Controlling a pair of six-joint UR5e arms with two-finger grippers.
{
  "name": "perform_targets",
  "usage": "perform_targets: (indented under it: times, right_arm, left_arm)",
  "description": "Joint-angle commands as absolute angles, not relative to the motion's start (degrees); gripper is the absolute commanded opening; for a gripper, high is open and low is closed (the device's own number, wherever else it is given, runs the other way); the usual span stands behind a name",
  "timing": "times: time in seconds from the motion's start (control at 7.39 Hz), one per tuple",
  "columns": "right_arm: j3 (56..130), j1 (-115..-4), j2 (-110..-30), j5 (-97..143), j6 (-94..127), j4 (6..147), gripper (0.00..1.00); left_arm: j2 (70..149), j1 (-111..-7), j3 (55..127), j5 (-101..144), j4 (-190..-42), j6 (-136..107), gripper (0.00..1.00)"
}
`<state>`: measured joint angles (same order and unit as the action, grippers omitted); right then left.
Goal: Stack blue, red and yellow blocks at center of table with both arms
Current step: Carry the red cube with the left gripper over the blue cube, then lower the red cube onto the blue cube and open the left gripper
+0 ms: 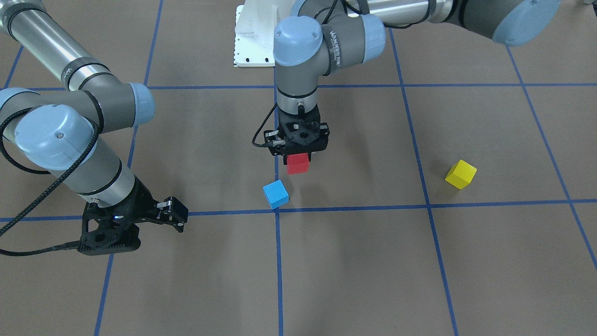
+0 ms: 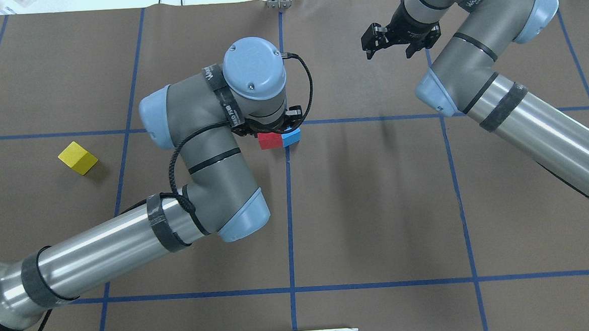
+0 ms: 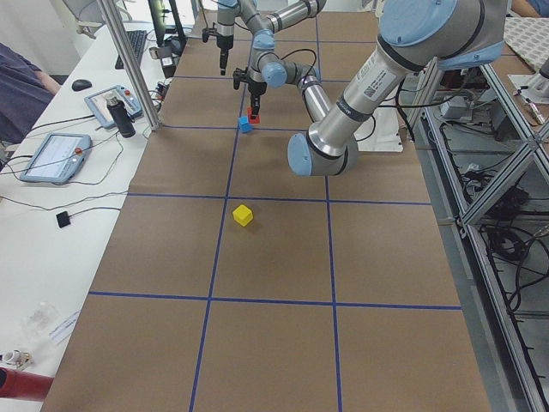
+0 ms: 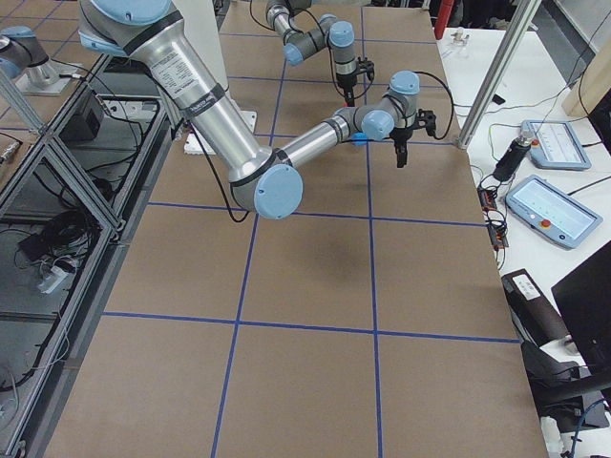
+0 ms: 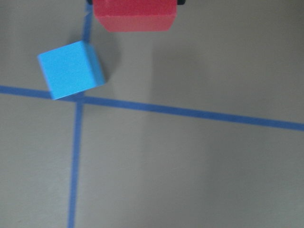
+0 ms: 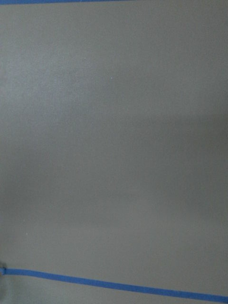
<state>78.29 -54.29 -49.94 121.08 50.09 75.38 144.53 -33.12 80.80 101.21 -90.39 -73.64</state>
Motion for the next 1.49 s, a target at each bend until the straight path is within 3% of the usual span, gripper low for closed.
perform_targets:
  times: [0.0,0.41,0.68,1.35]
  right_arm:
    - [78.14,-55.63,-51.41,121.46,46.52,75.41,0.99]
    - [78.13,-62.39,-56.24,128.05,35.36,75.41,0.99]
    - [77.87,-64.15,-57.56,128.75,31.84,75.50,0.99]
    - [77.70,-64.60,-57.74,128.94,31.38,75.59,0.99]
  left_arm:
    - [147.82,-33.40,73.14,101.16,-95.45,-74.35,0.00]
    - [149.59,-34.80,71.20,101.25,-95.45,-75.23,0.00]
    - [152.92,-35.24,65.59,101.25,-95.45,-79.97,0.00]
    - [153.10,-35.77,65.65,106.17,-91.68,-83.76,0.00]
